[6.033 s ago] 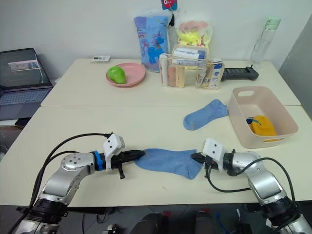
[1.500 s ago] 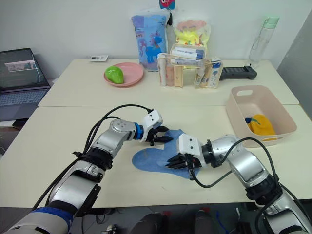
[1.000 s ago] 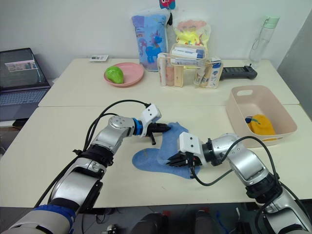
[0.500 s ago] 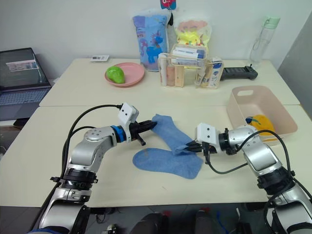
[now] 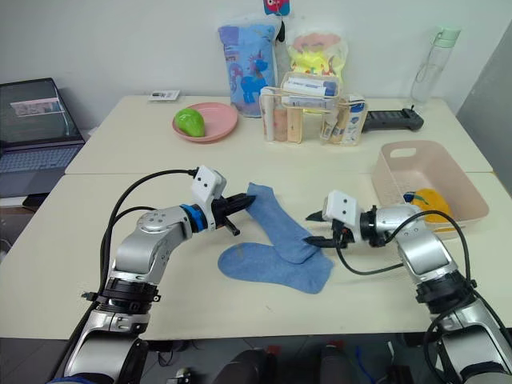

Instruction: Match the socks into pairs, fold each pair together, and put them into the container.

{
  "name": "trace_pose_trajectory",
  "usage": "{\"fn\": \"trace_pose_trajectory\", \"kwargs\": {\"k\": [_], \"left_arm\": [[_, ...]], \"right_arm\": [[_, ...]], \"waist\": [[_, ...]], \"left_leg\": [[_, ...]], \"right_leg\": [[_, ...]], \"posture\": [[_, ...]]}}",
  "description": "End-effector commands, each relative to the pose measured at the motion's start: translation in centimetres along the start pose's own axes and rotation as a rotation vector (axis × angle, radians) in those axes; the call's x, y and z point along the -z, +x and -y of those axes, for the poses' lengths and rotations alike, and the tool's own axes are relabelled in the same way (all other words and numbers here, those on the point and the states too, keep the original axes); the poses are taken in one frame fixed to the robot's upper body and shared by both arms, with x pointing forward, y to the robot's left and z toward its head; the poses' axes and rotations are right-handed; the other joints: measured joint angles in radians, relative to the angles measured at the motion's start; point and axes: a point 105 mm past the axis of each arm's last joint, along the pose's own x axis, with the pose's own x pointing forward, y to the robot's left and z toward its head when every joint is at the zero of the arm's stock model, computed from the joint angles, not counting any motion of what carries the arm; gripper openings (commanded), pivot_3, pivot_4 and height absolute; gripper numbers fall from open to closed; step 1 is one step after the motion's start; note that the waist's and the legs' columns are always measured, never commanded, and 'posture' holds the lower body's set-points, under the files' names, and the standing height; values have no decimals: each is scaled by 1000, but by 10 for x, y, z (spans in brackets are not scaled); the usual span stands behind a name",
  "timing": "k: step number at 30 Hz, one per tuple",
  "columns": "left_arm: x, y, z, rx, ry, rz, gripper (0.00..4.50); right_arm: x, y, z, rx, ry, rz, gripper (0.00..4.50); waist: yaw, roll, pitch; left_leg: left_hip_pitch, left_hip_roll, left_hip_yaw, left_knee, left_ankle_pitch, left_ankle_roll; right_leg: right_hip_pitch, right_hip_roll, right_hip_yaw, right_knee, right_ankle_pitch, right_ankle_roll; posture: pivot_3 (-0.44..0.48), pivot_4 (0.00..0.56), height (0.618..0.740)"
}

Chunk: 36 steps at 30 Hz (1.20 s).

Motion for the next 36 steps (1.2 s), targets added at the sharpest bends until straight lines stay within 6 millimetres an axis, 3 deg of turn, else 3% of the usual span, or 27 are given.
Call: {"fn": "trace_pose_trajectory", "kwargs": {"k": [1, 8, 16, 20, 36], "left_arm": [[-15, -4, -13, -51, 54, 46, 0], [-17, -3, -19, -66, 56, 61, 0], [-16, -2, -13, -41, 83, 58, 0], [-15, -4, -12, -33, 87, 56, 0], [-21, -4, -17, -59, 114, 77, 0]], "right_arm": [[-9, -6, 3, 71, 38, 27, 2421], [-10, 13, -9, 119, 140, 23, 2421], [8, 28, -31, 45, 115, -86, 2421], [18, 28, -24, 88, 145, -147, 2421], [15, 30, 1, 199, 222, -125, 2421]], "waist": [[0, 0, 0], [-1, 0, 0], [-1, 0, 0], [-1, 0, 0], [-2, 0, 0]], "left_leg": [[0, 0, 0, 0, 0, 0], [0, 0, 0, 0, 0, 0], [0, 0, 0, 0, 0, 0], [0, 0, 0, 0, 0, 0], [0, 0, 0, 0, 0, 0]], "right_leg": [[0, 0, 0, 0, 0, 0], [0, 0, 0, 0, 0, 0], [0, 0, 0, 0, 0, 0], [0, 0, 0, 0, 0, 0], [0, 0, 0, 0, 0, 0]], "posture": [[0, 150, 740], [0, 150, 740], [0, 150, 740], [0, 150, 740], [0, 150, 740]]}}
